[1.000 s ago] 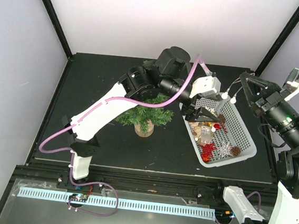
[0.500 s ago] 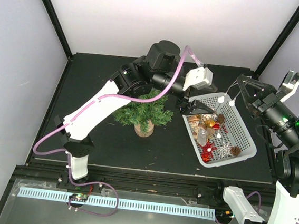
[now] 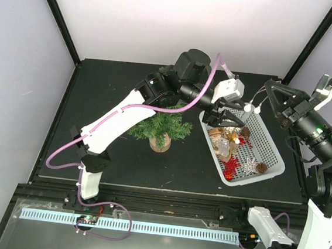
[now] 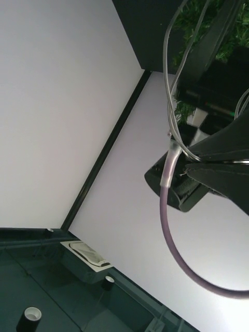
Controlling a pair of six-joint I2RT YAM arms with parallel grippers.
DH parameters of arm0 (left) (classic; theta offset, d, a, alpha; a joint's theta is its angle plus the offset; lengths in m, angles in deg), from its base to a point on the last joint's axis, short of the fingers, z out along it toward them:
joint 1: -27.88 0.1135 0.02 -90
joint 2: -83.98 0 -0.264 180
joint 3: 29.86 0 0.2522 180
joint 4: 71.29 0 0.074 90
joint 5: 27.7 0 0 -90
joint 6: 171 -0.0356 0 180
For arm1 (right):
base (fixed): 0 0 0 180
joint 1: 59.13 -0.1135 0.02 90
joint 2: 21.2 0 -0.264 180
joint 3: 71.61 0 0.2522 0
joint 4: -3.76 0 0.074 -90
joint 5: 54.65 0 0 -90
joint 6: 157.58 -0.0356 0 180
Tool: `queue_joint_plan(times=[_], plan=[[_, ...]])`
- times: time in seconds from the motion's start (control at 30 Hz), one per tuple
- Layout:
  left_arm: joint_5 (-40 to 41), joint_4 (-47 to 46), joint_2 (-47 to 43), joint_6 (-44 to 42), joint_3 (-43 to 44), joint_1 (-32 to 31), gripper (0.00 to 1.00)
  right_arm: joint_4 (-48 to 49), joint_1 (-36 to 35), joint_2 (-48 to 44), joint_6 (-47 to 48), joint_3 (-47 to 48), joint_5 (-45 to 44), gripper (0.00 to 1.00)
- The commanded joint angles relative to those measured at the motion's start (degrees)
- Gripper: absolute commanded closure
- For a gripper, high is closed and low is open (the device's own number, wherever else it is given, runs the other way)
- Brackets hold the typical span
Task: Decorate the small christmas tree
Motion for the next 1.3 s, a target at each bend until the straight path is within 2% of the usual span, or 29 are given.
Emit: queue_joint_plan(times=[0.0,0.1,0.13,0.33,0.67,0.87,0.93,1.03,1.1,1.2,1.27], plan=[[1.0,-1.6,1.4,0.4,3.0,-0.3,0.55,0.5,-0.3,0.9,-0.3,2.9,1.5,0.99],[2.2,-1.6,1.7,0.4,3.2,-0.3,0.92,0.2,-0.3,0.8,-0.3,3.0,1.6,0.99],[2.7,-1.8,1.6,0.7,3.2,-0.3,0.98,0.0,-0.3,0.7,-0.2,2.8,1.6,0.99],[3.7,-1.8,-0.5,0.0,3.2,-0.2,0.98,-0.3,-0.3,-1.0,0.4,0.0,1.5,0.99],[7.0,4.2,-9.5,-5.2,0.2,0.6,0.99,0.9,-0.3,-4.9,0.7,-6.7,1.6,0.98],[9.7,8.5,-13.5,-8.1,0.7,0.8,0.98,0.6,-0.3,-7.0,1.6,-9.8,1.8,0.92],[10.5,9.7,-13.3,-8.4,2.5,0.8,0.99,0.6,-0.3,-7.9,2.3,-11.3,1.9,0.82],[11.5,11.5,-12.6,-8.6,6.5,0.6,0.98,0.8,-0.3,-9.3,3.1,-12.9,2.0,0.57],[12.0,11.5,-12.8,-8.6,7.6,0.5,0.99,0.1,-0.3,-9.9,4.3,-13.4,2.2,0.45],[12.9,10.7,-13.8,-8.9,7.7,0.2,0.98,-2.6,-0.3,-10.9,7.2,-13.3,2.1,0.34],[13.5,10.3,-14.4,-9.0,7.7,0.1,0.98,-5.1,-0.3,-11.4,9.6,-13.2,2.3,0.3]])
